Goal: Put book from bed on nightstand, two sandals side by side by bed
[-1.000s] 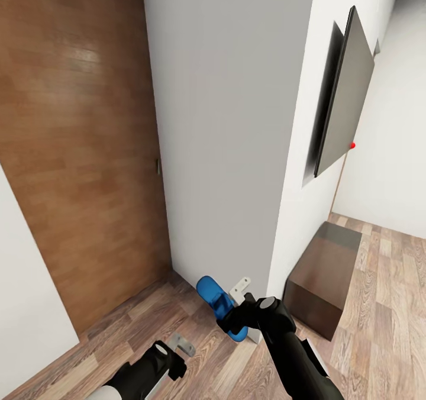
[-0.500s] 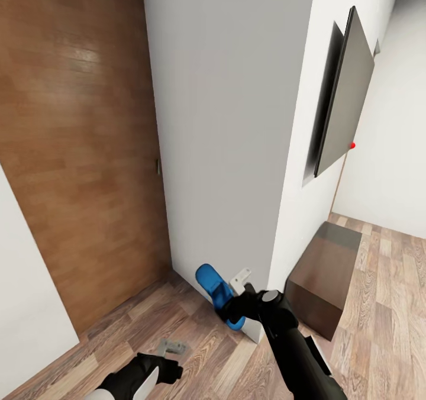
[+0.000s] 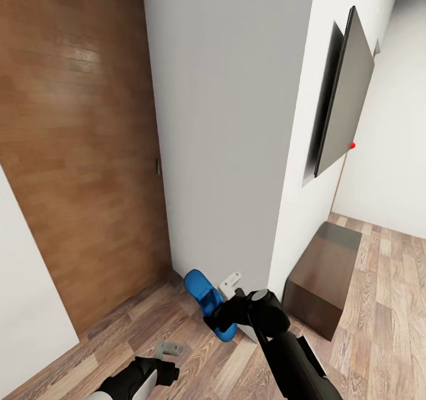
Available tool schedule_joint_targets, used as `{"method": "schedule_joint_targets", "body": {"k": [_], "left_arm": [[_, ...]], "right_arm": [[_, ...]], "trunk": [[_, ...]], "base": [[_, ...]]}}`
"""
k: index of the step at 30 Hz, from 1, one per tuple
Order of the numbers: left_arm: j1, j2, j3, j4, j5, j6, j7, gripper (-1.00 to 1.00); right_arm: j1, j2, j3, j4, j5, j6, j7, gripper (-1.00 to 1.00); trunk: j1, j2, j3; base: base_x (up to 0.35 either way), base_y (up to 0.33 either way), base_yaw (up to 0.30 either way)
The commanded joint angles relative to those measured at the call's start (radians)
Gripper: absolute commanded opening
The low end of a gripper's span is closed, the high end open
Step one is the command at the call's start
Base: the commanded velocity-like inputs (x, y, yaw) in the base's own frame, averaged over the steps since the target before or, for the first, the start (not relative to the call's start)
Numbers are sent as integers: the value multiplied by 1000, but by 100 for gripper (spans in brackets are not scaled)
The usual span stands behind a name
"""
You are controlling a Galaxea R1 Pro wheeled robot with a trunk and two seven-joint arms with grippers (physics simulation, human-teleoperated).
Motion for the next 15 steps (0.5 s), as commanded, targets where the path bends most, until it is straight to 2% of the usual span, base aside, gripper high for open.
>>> {"method": "schedule_joint_targets", "body": {"k": [1, 3, 15], "left_arm": [[0, 1, -8, -2, 11, 4, 10, 100], [0, 1, -7, -2, 11, 3, 14, 100], [1, 2, -6, -1, 13, 2, 19, 100]], "right_arm": [[0, 0, 3, -1, 11, 4, 9, -100], [0, -1, 7, -2, 10, 7, 9, -100], [0, -2, 12, 0, 9, 10, 9, -100]], "trunk": [[0, -1, 0], [0, -1, 0], [46, -85, -38]], "base": [[0, 0, 0], [0, 0, 0], [0, 0, 0]]}}
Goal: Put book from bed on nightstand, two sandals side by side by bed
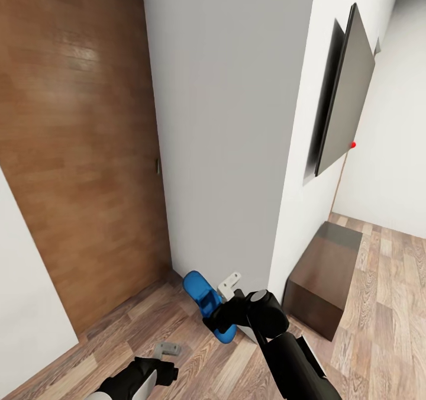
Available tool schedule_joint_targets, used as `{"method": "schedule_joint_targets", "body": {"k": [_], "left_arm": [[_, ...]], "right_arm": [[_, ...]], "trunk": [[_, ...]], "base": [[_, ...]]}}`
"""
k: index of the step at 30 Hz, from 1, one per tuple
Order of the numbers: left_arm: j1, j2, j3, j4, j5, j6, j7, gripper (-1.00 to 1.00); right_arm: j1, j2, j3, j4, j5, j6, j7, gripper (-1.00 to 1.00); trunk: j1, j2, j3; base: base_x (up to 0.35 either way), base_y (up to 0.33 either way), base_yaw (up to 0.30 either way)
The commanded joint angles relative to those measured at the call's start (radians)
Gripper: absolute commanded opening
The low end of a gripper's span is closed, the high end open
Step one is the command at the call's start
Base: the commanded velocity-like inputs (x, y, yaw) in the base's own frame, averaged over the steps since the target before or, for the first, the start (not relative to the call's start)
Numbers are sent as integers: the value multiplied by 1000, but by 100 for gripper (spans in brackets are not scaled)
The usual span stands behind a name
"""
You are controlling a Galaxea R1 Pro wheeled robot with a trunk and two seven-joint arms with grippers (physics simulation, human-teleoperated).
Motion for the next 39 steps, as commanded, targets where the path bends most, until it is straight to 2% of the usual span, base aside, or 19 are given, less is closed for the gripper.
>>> {"method": "schedule_joint_targets", "body": {"k": [1, 29, 39], "left_arm": [[-1, 1, -8, -2, 11, 5, 7, 100], [-1, 2, -7, -1, 11, -22, 16, 100], [-1, 2, -7, -1, 11, -23, 21, 100]], "right_arm": [[-1, 0, 0, -1, 10, 3, 10, -100], [-1, -1, -13, -9, 11, 3, 11, -100], [-1, -1, -6, -7, 10, 3, 10, -100]], "trunk": [[4, -9, -5], [112, -205, -93], [112, -205, -96]], "base": [[0, 0, 0], [0, 0, 0], [0, 0, 0]]}}
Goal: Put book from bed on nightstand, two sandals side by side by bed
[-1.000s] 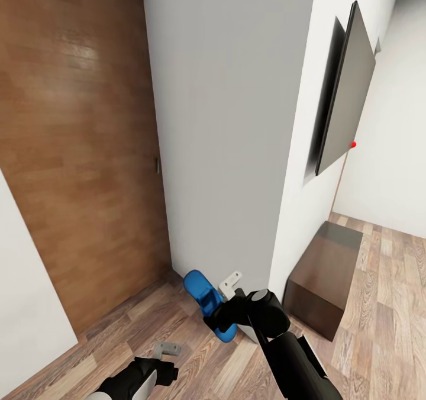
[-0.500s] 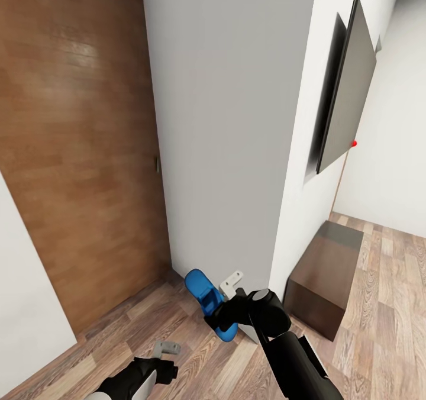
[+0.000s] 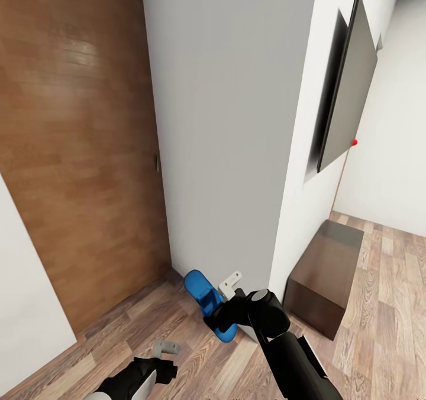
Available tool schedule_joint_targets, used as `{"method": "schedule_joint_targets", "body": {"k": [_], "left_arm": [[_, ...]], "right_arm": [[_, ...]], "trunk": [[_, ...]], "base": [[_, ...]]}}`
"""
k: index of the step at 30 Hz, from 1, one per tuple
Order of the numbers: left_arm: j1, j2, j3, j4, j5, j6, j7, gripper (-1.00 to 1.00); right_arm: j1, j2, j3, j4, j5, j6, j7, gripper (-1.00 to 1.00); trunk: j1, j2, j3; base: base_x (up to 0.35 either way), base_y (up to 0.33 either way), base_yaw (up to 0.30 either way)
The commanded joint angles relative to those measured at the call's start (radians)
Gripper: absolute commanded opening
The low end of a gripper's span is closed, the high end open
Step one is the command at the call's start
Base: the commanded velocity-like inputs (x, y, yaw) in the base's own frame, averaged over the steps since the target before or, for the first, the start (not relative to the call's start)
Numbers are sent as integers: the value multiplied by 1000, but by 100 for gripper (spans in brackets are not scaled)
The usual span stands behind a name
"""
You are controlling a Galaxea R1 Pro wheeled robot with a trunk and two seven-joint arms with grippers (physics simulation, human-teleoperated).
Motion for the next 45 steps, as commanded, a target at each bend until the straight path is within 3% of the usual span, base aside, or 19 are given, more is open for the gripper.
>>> {"method": "schedule_joint_targets", "body": {"k": [1, 45], "left_arm": [[-1, 1, -8, -2, 11, 5, 7, 100], [-1, -1, -11, -2, 8, 0, 10, 100]], "right_arm": [[-1, 0, 0, -1, 10, 3, 9, -100], [-1, 0, 2, 7, 10, 5, 9, -100]], "trunk": [[0, -2, -3], [0, -2, -74]], "base": [[0, 0, 0], [0, 0, 0]]}}
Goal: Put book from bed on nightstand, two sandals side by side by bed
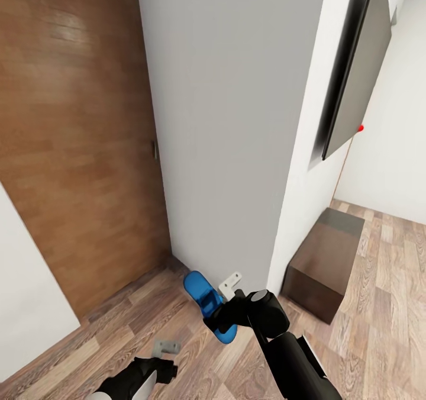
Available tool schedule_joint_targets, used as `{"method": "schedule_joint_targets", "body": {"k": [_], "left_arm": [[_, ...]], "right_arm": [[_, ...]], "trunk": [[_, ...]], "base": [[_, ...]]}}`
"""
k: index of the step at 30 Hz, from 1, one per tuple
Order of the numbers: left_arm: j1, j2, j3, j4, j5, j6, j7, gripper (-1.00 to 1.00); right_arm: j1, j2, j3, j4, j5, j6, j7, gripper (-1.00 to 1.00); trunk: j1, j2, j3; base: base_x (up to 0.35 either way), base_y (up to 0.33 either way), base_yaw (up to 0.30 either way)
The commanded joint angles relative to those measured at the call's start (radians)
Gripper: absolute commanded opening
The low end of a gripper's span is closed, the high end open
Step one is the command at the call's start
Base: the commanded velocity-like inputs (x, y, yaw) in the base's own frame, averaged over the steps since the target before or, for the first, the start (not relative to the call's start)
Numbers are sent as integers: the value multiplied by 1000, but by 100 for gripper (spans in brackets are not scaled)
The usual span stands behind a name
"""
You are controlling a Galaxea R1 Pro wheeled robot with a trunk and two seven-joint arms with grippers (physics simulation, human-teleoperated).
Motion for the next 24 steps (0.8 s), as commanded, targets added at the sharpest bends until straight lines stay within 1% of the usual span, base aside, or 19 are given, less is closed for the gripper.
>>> {"method": "schedule_joint_targets", "body": {"k": [1, 24], "left_arm": [[-1, 1, -8, -2, 11, 5, 7, 100], [-1, 1, -8, -3, 10, 4, 7, 100]], "right_arm": [[-1, 0, 0, -1, 10, 3, 10, -100], [-1, 0, 0, 2, 11, 3, 10, -100]], "trunk": [[0, -1, -3], [0, -1, -41]], "base": [[0, 0, 0], [0, 0, 0]]}}
